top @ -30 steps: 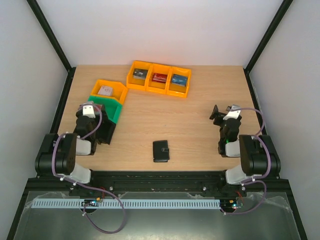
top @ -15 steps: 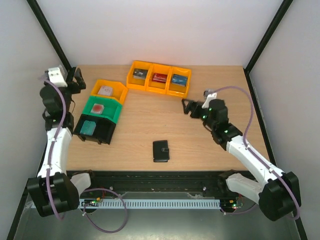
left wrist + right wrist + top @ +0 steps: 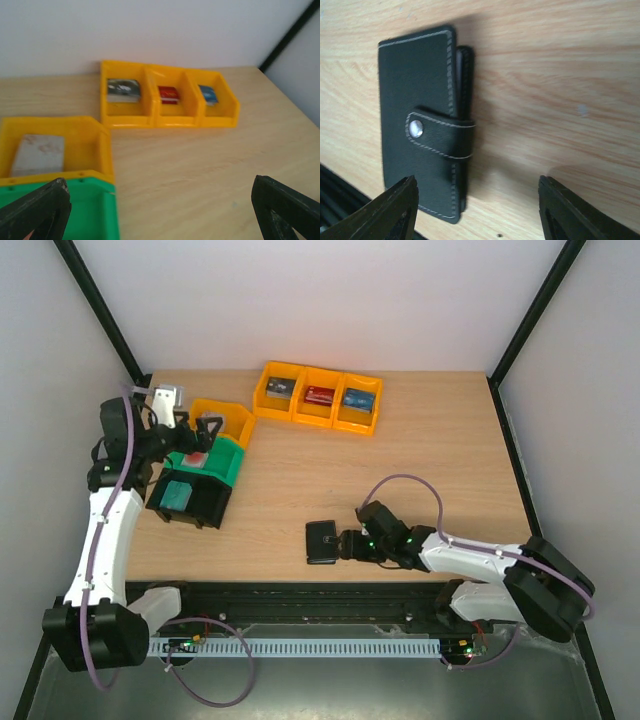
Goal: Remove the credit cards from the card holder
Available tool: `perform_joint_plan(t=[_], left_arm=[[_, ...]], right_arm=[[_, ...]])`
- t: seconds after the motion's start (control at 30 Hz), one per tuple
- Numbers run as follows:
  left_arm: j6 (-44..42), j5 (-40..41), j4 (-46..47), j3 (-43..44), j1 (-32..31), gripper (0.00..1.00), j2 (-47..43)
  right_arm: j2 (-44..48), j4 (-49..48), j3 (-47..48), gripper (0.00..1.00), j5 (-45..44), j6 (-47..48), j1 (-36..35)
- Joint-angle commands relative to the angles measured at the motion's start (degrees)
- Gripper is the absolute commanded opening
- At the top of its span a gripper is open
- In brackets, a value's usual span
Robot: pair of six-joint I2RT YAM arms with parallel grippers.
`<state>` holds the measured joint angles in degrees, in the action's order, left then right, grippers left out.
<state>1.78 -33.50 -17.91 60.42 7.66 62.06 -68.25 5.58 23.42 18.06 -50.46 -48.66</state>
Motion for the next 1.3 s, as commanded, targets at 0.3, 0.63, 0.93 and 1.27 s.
perform_joint_plan(t=[0.3,0.63,0.93,1.27], left_arm=[[4.28,-1.23,-4.27,0.46,-3.34,1.0,1.31],[4.56,-2.36,-4.57,-0.76,-3.49,0.99,1.41],[4.24,-5.44,-4.87,-1.32,-4.23,0.99,2.76],[2.21,-20.66,-12.07,6.62,-5.73,0.98,4.3]], right_arm=[[-9.44,-14.63,-0.07,0.39,11.1,-3.64,-1.38],[-10.65,-18.52,-0.51,0.02,13.19,-6.02,-1.43],[-4.61,-10.94,9.29,0.02,10.99,3.8,-0.93],[-0.13,-3.86,32.75,0.02,10.84,23.79,3.12]])
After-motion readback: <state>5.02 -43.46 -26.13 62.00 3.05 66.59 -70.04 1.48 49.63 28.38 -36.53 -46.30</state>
